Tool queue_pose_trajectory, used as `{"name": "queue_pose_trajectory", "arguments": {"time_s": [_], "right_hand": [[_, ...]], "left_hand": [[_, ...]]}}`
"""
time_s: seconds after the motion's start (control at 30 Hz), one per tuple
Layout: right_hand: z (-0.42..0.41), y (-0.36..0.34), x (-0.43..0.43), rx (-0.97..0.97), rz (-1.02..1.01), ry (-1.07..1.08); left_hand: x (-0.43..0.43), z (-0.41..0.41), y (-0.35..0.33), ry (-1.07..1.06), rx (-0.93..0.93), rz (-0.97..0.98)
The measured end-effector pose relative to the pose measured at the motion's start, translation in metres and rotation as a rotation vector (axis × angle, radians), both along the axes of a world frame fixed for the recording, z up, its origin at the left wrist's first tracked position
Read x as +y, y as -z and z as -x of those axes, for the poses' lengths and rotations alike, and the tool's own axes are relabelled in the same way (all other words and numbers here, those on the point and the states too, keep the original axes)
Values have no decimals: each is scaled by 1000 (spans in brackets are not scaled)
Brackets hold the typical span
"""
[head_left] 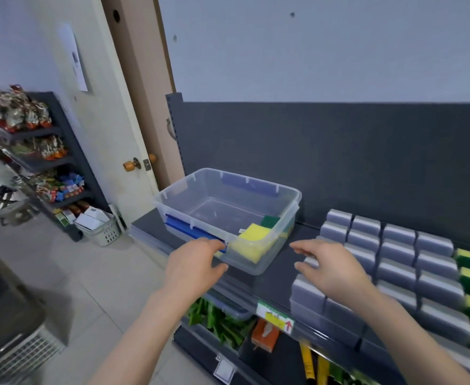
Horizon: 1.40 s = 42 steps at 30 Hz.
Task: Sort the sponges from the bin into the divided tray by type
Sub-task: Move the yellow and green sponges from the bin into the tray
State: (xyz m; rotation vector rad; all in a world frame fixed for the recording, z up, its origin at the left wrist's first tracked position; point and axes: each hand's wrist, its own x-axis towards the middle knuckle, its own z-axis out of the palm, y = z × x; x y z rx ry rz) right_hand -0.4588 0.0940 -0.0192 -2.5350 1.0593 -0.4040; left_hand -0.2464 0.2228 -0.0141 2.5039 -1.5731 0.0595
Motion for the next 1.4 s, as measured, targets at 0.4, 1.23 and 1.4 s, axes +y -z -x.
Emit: {"name": "queue_pose_trajectory", "arguments": {"time_s": [0.4, 1.23, 1.4], "right_hand": [[-91, -11, -24, 14, 69, -13], [-220, 43, -161, 434, -83, -191], [-221, 47, -152, 519, -117, -170]], "left_hand": [[-37, -76, -10, 89, 1, 52], [-203, -208, 35, 231, 16, -149], [-228, -221, 43, 325, 12, -170]]}}
